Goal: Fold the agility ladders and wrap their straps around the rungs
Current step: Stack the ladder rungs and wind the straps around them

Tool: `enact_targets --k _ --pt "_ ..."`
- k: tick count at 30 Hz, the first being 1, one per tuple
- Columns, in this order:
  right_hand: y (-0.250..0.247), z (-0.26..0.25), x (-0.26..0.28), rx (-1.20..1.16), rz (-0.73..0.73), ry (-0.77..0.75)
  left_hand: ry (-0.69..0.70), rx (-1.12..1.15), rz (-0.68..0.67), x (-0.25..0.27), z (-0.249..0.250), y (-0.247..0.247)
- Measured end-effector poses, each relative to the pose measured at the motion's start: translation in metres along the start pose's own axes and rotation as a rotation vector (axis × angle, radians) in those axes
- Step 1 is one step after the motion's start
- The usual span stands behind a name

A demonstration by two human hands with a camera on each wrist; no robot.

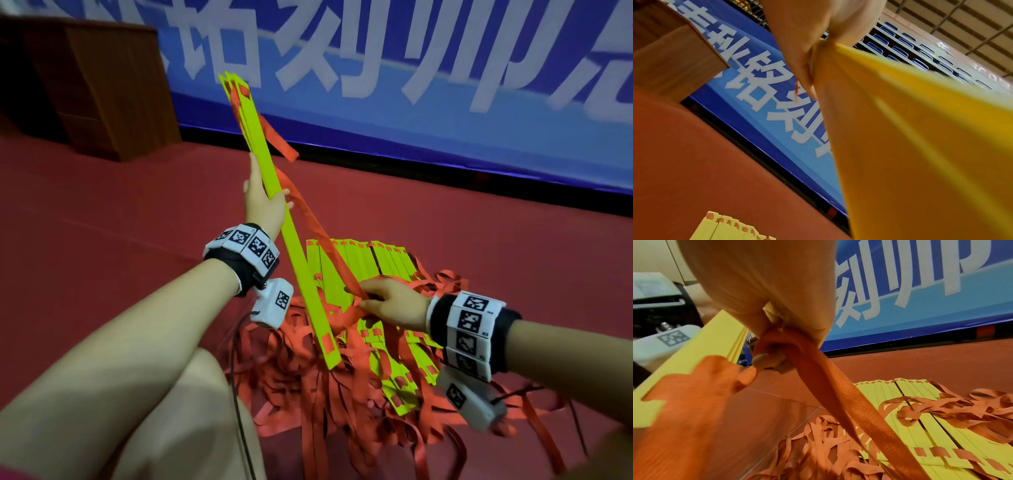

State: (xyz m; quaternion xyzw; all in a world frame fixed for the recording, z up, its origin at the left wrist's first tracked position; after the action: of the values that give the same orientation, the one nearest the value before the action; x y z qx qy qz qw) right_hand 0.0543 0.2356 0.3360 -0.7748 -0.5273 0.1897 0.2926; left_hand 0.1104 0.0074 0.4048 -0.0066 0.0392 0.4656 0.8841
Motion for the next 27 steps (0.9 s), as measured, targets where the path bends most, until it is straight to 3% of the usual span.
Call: enact_targets --k 8,12,20,27 --pt "0.008 -0.016 -0.001 0.17 0.032 -0.015 0.056 0.057 0.029 0.004 0.005 0.007" --pt "0.008 -0.024 0.002 0.18 0.074 -0.066 -0.036 0.248 0.055 -0.001 0.009 0.004" --pt "0.023 -0.019 -0.003 0.123 0.079 -0.059 -0.153 0.425 -0.152 0.004 0.002 0.016" --pt "0.026 -0.017 -0.008 0.058 0.042 -0.11 -0.094 0.233 -0.301 0.021 0.014 0.028"
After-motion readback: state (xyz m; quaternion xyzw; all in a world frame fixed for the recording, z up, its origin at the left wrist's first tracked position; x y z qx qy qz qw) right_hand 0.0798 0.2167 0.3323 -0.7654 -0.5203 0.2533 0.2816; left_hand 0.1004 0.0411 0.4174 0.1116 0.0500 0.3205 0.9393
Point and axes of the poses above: each hand's wrist, its own x-axis away from the middle knuckle, its own y-axis out of the palm, z = x × y, the point moved 3 cm from there along -x, towards the middle knuckle, and after that the axes turned 13 degrees about -y, right-handed, at the moved point
